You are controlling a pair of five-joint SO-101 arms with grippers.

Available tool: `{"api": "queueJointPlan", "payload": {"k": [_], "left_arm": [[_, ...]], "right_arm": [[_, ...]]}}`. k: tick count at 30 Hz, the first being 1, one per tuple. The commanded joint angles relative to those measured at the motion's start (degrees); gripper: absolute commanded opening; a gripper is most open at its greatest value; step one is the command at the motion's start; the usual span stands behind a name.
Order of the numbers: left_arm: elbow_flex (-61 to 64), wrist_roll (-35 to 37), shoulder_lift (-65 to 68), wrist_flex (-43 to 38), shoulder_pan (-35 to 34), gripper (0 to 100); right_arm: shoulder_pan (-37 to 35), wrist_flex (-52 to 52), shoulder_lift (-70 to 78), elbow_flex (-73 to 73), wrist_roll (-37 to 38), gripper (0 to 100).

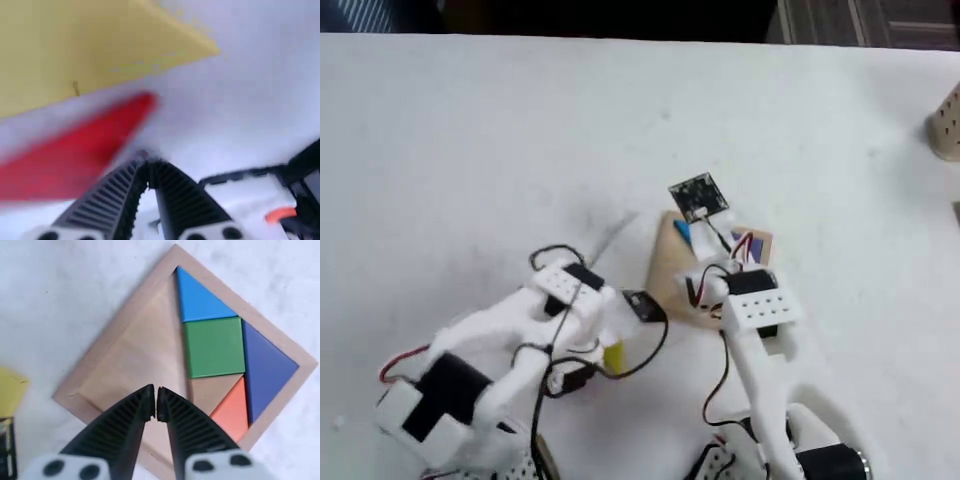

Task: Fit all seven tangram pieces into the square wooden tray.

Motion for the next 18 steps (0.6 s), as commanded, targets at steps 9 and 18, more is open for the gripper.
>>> {"api": "queueJointPlan", "payload": {"k": [9, 18], "left_arm": [[-2.37, 12.22, 0.48, -11.16, -11.65, 2], [-8.79, 36.13, 0.48, -21.01, -25.27, 2]], "right_arm": [[0.84, -1.01, -1.45, -0.62, 0.62, 2.1], [0.84, -0.92, -1.45, -0.53, 0.62, 2.1]]}}
